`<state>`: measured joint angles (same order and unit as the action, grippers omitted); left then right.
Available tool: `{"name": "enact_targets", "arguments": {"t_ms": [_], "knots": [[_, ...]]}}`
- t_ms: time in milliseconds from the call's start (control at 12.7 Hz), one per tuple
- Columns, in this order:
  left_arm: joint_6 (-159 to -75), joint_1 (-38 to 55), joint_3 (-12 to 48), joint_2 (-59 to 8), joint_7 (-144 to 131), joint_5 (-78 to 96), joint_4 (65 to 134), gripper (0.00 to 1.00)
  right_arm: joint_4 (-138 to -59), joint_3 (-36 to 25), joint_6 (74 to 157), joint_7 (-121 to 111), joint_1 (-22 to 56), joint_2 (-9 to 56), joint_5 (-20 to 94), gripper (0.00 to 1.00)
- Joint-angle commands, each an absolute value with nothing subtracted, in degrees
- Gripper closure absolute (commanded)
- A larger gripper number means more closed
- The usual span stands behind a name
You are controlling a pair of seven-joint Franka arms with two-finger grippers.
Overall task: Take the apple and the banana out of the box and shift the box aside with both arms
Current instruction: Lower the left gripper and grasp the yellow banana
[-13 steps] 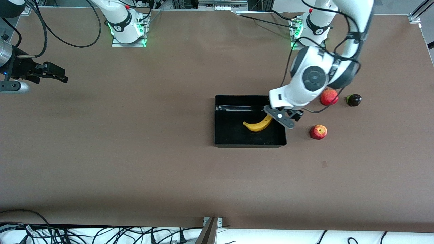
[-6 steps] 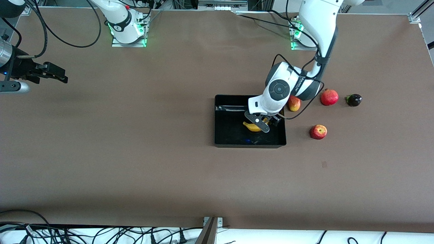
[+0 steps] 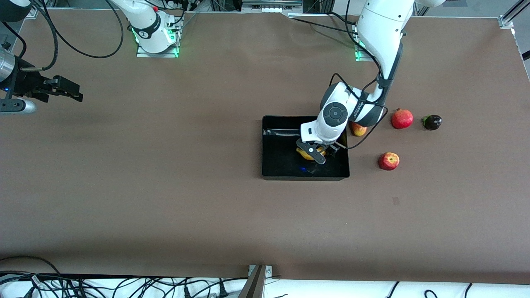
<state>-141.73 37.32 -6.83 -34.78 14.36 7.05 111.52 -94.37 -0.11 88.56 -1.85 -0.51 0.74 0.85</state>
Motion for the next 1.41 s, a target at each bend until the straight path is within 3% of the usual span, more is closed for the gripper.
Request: {"name": "enact_targets", "arguments": {"t_ms": [0,79,157,236,314,943,1336], "knots": [[-144.0,38.3,-7.3,-36.5,14.2,7.9,111.1,0.00,-93.2,-0.2,87.9,-2.1,-0.6,1.2,1.1,0.00],[-145.0,38.3,-7.4,-37.2,14.2,7.9,111.1,0.00,-93.2,-0.2,87.9,-2.1,-0.6,1.2,1.1,0.00],[-145.2,38.3,-7.4,-37.5,14.2,7.8,111.1,0.19,-93.2,-0.2,87.8,-2.1,-0.6,1.2,1.1,0.00],[-145.2,38.3,-7.4,-37.5,14.4,7.4,111.1,0.64,-93.2,-0.2,87.8,-2.1,-0.6,1.2,1.1,0.00],[-145.1,38.3,-7.4,-37.6,15.0,7.1,111.0,1.00,-93.2,-0.2,87.8,-2.1,-0.6,1.2,1.1,0.00],[-144.3,38.2,-7.4,-35.7,15.0,7.6,111.0,1.00,-93.2,-0.2,87.8,-2.1,-0.6,1.2,1.1,0.00],[-136.7,37.4,-7.2,-29.5,14.6,8.5,110.9,1.00,-93.2,-0.2,87.8,-2.1,-0.6,1.2,1.1,0.00]]}}
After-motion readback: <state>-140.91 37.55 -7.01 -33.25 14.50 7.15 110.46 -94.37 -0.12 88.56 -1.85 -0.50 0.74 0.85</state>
